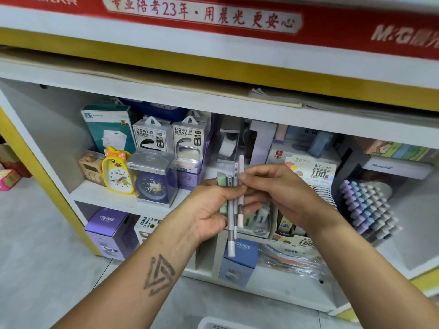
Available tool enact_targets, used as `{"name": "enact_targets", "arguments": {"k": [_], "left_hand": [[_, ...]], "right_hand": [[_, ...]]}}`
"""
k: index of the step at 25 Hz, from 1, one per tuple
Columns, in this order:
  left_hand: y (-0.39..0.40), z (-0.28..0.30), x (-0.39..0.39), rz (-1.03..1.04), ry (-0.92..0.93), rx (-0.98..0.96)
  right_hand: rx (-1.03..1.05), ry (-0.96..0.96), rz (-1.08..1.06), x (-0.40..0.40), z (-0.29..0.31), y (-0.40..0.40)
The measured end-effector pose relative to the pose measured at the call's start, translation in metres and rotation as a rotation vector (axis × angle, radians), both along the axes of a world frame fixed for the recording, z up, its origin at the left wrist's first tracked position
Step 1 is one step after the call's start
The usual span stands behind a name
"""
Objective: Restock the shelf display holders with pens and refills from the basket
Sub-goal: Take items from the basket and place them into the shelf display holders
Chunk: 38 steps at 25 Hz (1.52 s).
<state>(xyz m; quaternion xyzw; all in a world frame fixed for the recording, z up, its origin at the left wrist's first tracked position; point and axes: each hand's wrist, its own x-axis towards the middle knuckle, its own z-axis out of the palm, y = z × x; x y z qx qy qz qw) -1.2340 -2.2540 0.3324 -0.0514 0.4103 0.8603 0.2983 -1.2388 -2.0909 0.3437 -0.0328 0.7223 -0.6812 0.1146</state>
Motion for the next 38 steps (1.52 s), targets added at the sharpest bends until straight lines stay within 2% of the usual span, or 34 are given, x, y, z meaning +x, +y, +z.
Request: {"name": "enact_targets", "arguments": {"k": [2, 6, 10, 15, 17, 21, 22, 27, 30, 34, 38], "left_hand": [[0.005, -0.001, 0.000, -0.014, 0.018, -0.010], [0.009, -0.002, -0.003, 0.048, 0.016, -0.051], [0.022, -0.002, -0.008, 0.200, -0.002, -0.188], [0.046, 0.002, 0.003, 0.109, 0.063, -0.189], [0.059, -0.001, 0.010, 0.076, 0.072, -0.180], [0.094, -0.003, 0.032, -0.028, 0.078, -0.186], [0.104, -0.004, 0.041, -0.074, 0.077, -0.192], [0.136, -0.006, 0.068, -0.244, -0.006, -0.163], [0.137, -0.011, 0.071, -0.278, -0.021, -0.128], [0.135, -0.015, 0.073, -0.288, 0.015, -0.091], [0.133, -0.018, 0.072, -0.248, 0.021, -0.021]], "right_hand": [[-0.022, 0.004, -0.048, 0.001, -0.001, 0.002], [-0.201, 0.060, -0.165, 0.001, 0.006, 0.022], [0.053, 0.125, -0.132, 0.012, 0.007, 0.041], [0.274, 0.035, -0.049, 0.046, 0.018, 0.073], [0.211, 0.042, -0.114, 0.061, 0.025, 0.097], [-0.185, 0.141, -0.381, 0.093, 0.038, 0.155], [-0.223, 0.182, -0.426, 0.101, 0.038, 0.165], [0.080, 0.500, -0.608, 0.132, 0.040, 0.200], [0.393, 0.665, -0.603, 0.146, 0.038, 0.214], [0.823, 0.705, -0.492, 0.151, 0.017, 0.210], [0.967, 0.681, -0.390, 0.150, 0.001, 0.203]]}}
